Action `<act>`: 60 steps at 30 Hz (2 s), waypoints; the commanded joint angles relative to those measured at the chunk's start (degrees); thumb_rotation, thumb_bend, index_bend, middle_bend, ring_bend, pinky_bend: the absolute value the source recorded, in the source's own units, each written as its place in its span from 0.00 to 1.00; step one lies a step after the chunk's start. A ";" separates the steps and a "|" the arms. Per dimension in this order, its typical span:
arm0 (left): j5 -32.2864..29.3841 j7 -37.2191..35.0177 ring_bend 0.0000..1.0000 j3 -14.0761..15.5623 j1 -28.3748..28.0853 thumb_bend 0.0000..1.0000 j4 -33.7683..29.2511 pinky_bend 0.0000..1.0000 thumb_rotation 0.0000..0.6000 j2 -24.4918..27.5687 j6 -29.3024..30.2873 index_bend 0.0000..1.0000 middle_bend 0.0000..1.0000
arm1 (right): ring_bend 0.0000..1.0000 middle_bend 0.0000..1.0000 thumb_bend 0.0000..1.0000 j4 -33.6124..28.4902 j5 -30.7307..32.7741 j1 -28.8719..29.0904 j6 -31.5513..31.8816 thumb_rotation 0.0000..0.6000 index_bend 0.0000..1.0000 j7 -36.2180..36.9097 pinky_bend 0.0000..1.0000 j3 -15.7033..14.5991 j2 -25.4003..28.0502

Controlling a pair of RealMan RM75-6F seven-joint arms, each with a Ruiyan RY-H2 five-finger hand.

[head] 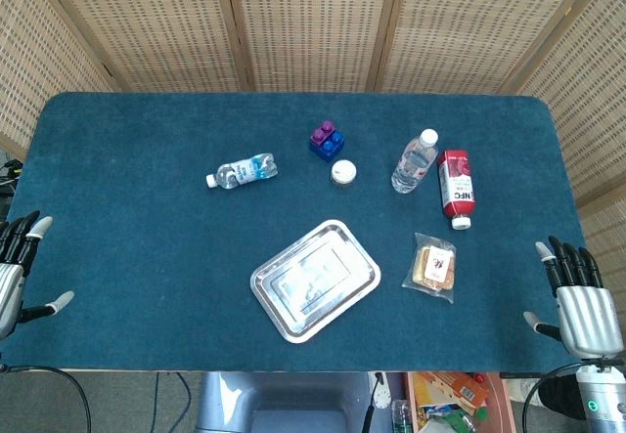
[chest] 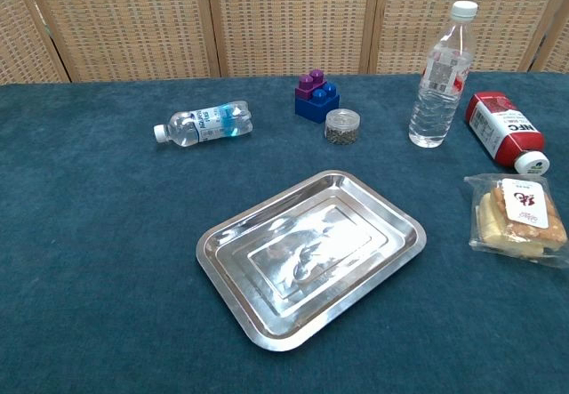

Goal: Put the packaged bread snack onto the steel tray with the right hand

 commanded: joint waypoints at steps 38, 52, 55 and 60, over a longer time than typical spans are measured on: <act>-4.41 3.35 0.00 -1.08 -1.93 0.00 2.11 0.00 1.00 -3.11 -3.40 0.00 0.00 | 0.40 0.51 0.25 23.79 -8.88 26.17 -27.87 1.00 0.54 2.92 0.53 -2.71 -13.70; -6.77 2.09 0.00 -1.74 -3.07 0.00 3.11 0.00 1.00 -3.09 -5.85 0.00 0.00 | 0.42 0.53 0.30 -4.46 -5.38 36.24 -34.64 1.00 0.54 -14.95 0.53 5.03 -5.28; -7.45 2.50 0.00 -2.03 -3.36 0.00 3.40 0.00 1.00 -3.32 -6.19 0.00 0.00 | 0.42 0.53 0.30 -6.42 -0.43 38.92 -38.62 1.00 0.54 -19.78 0.53 6.72 -7.85; -8.84 2.38 0.00 -2.41 -3.92 0.00 3.75 0.00 1.00 -3.39 -7.35 0.00 0.00 | 0.42 0.53 0.30 -2.81 10.59 45.49 -43.76 1.00 0.54 -32.84 0.53 8.10 -18.79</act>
